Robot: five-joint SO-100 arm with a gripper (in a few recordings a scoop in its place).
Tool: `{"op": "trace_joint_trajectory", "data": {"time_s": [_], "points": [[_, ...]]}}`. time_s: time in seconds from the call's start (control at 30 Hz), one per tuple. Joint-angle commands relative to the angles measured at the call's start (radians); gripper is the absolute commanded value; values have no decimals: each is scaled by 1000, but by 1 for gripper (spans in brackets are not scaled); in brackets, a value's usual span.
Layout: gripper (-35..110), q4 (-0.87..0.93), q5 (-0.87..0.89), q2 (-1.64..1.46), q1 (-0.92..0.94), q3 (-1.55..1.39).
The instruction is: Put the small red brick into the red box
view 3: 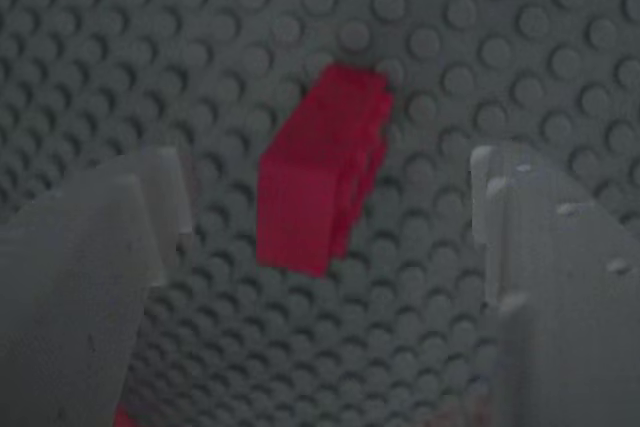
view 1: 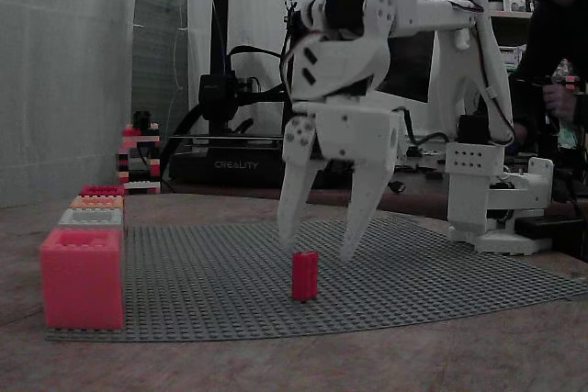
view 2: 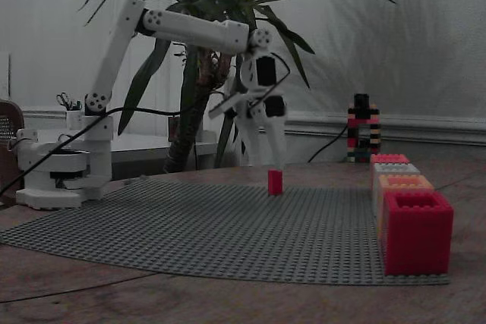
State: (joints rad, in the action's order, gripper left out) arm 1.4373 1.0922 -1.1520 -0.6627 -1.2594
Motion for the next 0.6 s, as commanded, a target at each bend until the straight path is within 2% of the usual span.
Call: {"op": "trace_joint_trajectory", "data": {"time_s": [0.0,0.57], "points": [[25,-3,15,-29,-12,74],[20,-60,14,28,23,121]]}}
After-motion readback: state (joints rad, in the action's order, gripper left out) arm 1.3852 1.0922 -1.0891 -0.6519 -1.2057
